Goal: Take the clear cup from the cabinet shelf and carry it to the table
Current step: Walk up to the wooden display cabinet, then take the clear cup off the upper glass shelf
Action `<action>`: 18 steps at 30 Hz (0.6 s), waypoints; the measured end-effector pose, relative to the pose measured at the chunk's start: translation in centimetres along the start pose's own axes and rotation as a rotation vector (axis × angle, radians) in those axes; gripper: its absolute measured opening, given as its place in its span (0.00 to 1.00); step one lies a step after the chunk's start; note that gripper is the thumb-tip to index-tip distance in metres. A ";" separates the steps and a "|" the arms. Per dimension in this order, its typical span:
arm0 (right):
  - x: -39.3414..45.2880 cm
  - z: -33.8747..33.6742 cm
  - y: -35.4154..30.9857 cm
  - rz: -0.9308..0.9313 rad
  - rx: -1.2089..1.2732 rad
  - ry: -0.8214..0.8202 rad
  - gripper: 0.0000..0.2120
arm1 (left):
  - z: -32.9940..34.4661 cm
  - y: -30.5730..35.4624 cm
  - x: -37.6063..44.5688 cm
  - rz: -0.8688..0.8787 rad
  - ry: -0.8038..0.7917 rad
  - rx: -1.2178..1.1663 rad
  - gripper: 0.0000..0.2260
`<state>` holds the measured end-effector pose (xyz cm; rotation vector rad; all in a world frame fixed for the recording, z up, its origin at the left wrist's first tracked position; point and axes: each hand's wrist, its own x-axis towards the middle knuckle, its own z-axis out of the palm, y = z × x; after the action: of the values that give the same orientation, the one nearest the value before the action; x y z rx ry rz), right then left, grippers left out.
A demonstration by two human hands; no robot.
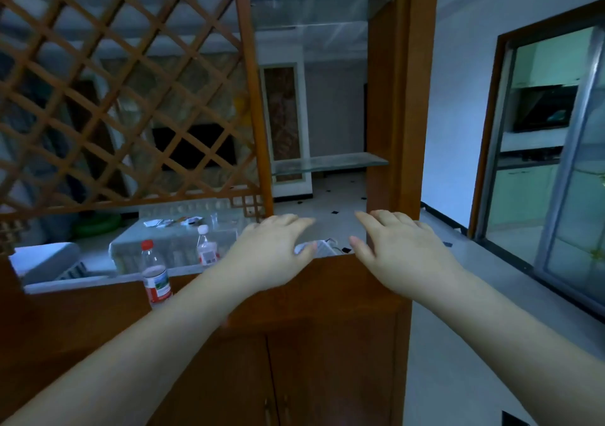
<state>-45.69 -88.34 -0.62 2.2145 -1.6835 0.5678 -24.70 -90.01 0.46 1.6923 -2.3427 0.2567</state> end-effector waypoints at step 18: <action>23.3 -1.1 -2.8 -0.134 -0.004 0.180 0.27 | -7.7 -12.3 14.9 0.040 0.239 0.054 0.26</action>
<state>-37.64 -106.79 11.55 2.1808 -1.4347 0.7054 -16.85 -105.24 12.27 1.5439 -2.2126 0.5038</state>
